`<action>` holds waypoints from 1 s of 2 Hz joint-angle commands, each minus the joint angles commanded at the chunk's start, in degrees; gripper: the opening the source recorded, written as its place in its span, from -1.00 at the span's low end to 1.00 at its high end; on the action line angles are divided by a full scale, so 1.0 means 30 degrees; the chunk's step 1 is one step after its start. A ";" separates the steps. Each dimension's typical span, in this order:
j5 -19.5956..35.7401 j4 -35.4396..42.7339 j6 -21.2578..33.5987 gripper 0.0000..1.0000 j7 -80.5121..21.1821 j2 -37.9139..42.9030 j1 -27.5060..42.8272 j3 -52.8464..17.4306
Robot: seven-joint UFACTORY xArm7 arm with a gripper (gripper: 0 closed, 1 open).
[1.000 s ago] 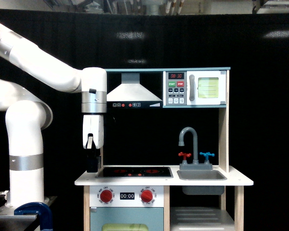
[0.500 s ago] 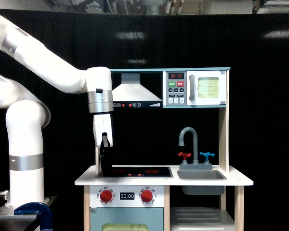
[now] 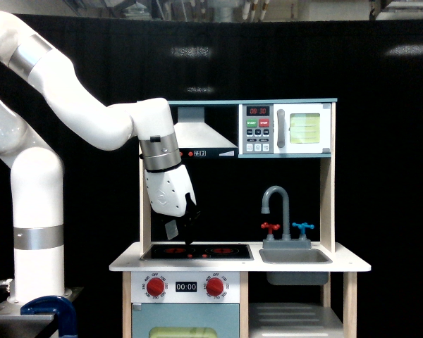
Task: Turn on the faucet
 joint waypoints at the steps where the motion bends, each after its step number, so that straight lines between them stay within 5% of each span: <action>1: 0.6798 0.4339 0.2356 1.00 -1.4333 0.1495 1.2046 -1.3704; 2: 0.6127 0.7919 0.6529 1.00 -1.9349 -0.4267 1.8029 -2.3514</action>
